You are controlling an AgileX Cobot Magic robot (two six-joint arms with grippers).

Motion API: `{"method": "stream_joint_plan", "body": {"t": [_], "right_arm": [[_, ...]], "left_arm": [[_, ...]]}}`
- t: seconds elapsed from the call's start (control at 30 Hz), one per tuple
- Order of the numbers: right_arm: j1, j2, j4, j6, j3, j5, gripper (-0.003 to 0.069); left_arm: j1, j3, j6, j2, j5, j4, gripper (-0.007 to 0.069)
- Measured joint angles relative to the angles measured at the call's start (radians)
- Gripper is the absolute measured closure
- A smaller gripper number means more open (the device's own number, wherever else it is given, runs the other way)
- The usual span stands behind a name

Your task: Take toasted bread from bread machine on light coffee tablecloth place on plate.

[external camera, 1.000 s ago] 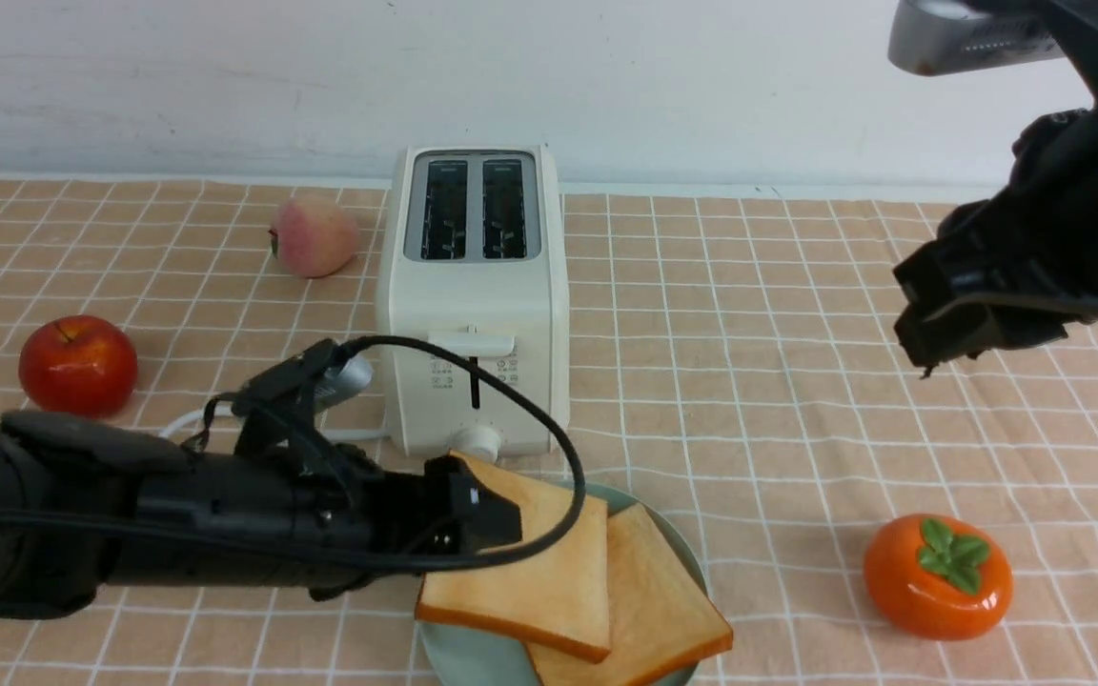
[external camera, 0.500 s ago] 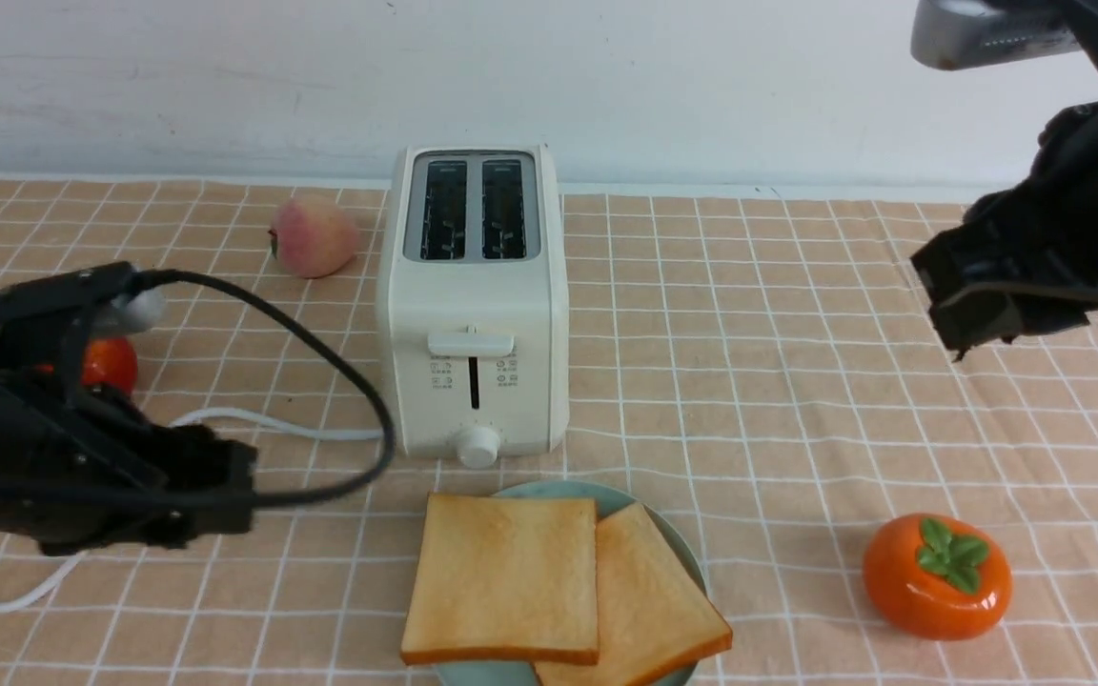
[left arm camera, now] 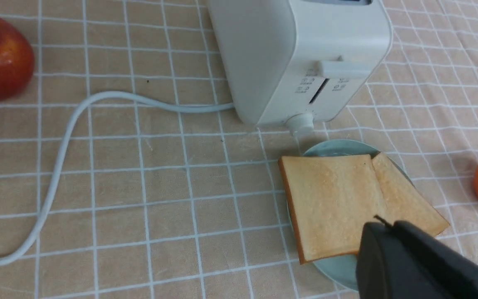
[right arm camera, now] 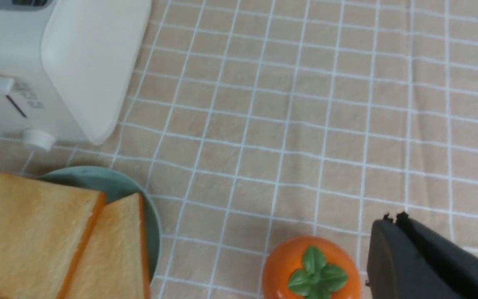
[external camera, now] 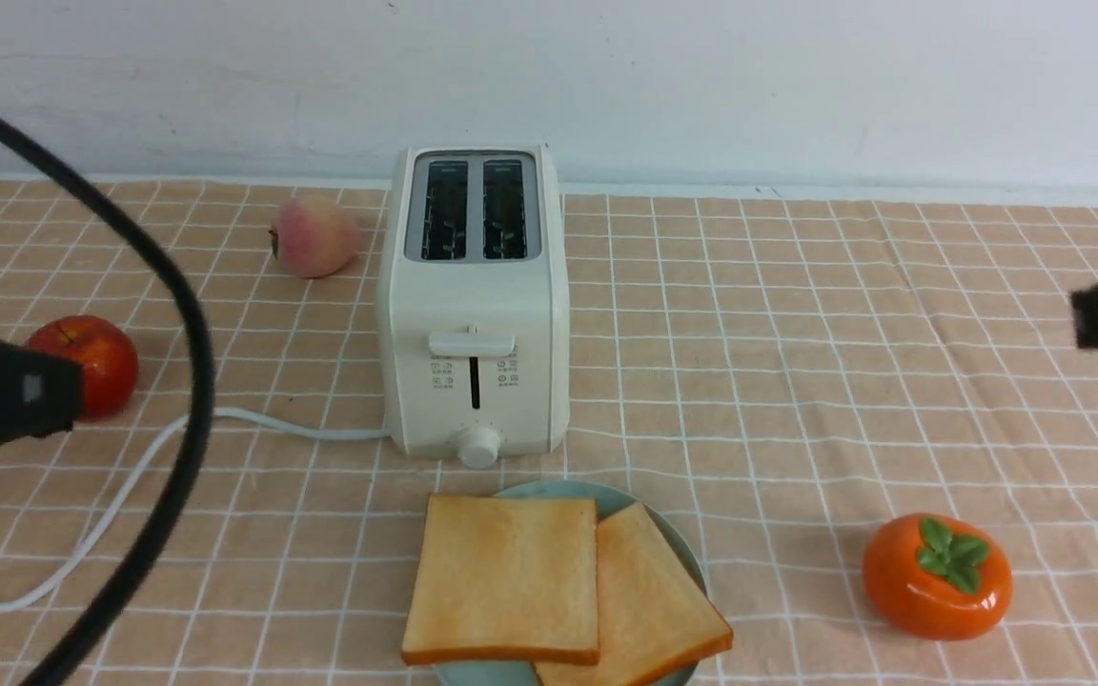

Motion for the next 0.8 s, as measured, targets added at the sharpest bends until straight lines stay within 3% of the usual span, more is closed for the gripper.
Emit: {"method": "stream_joint_plan", "body": {"t": [0.03, 0.23, 0.27, 0.4, 0.57, 0.8], "right_arm": [[-0.001, -0.013, -0.004, 0.001, 0.000, -0.011, 0.0678], [-0.003, -0.369, -0.049, 0.073, 0.456, -0.282, 0.0678], [-0.003, -0.451, -0.081, 0.085, 0.588, -0.376, 0.0678], [-0.003, -0.567, -0.157, 0.088, 0.775, -0.601, 0.0678], [-0.003, -0.603, -0.187, 0.088, 0.836, -0.720, 0.0676], [-0.003, -0.607, -0.189, 0.092, 0.838, -0.739, 0.0673]], "left_arm": [[0.000, 0.007, -0.005, -0.013, 0.000, 0.004, 0.0638], [0.000, 0.171, -0.043, -0.181, -0.013, 0.065, 0.0638], [0.000, 0.237, -0.048, -0.216, -0.036, 0.067, 0.0638], [0.000, 0.327, -0.076, -0.266, -0.115, 0.060, 0.0638], [0.000, 0.336, -0.111, -0.271, -0.166, 0.048, 0.0638], [0.000, 0.336, -0.119, -0.271, -0.173, 0.045, 0.0638]]}}
